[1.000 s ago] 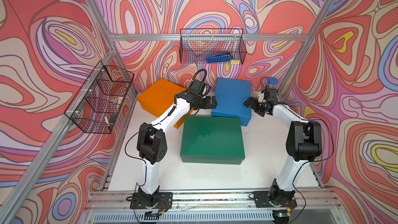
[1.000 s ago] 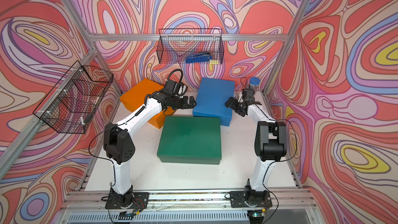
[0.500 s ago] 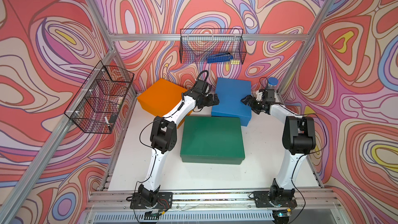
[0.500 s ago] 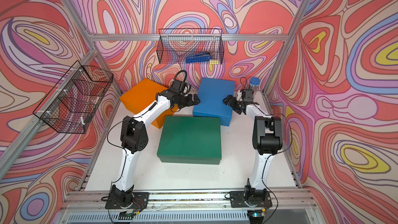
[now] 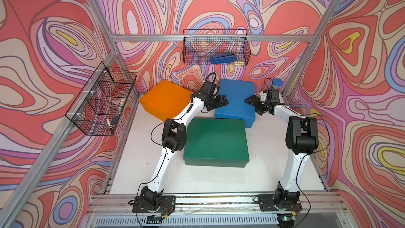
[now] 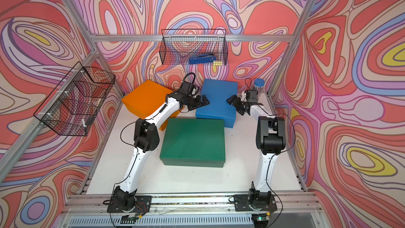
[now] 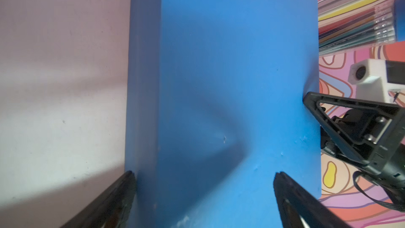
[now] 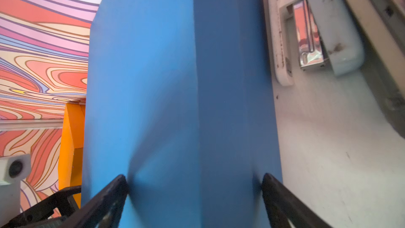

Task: Stack the shoeboxes
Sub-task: Pick up the shoebox from the center of the board.

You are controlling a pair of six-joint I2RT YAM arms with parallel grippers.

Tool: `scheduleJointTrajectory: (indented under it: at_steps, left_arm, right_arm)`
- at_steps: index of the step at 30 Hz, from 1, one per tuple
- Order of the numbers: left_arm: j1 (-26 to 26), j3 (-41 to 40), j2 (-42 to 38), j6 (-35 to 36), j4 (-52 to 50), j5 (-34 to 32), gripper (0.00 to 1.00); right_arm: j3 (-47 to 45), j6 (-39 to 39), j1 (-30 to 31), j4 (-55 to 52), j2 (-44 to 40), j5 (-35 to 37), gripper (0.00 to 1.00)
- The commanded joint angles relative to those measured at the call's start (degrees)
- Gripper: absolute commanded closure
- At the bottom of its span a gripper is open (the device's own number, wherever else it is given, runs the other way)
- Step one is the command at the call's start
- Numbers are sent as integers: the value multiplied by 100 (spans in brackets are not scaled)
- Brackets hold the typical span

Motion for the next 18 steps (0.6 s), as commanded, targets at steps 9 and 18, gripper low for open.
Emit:
scheduleJointTrajectory:
  at_steps: [9, 18]
  left_arm:
    - [-184, 158, -273, -566, 716, 715, 2]
    - [-336, 114, -777, -488, 984, 641, 1]
  right_arm:
    - [-34, 829, 54, 615, -237, -908, 7]
    - [-159, 1546, 63, 1267, -634, -1382, 11]
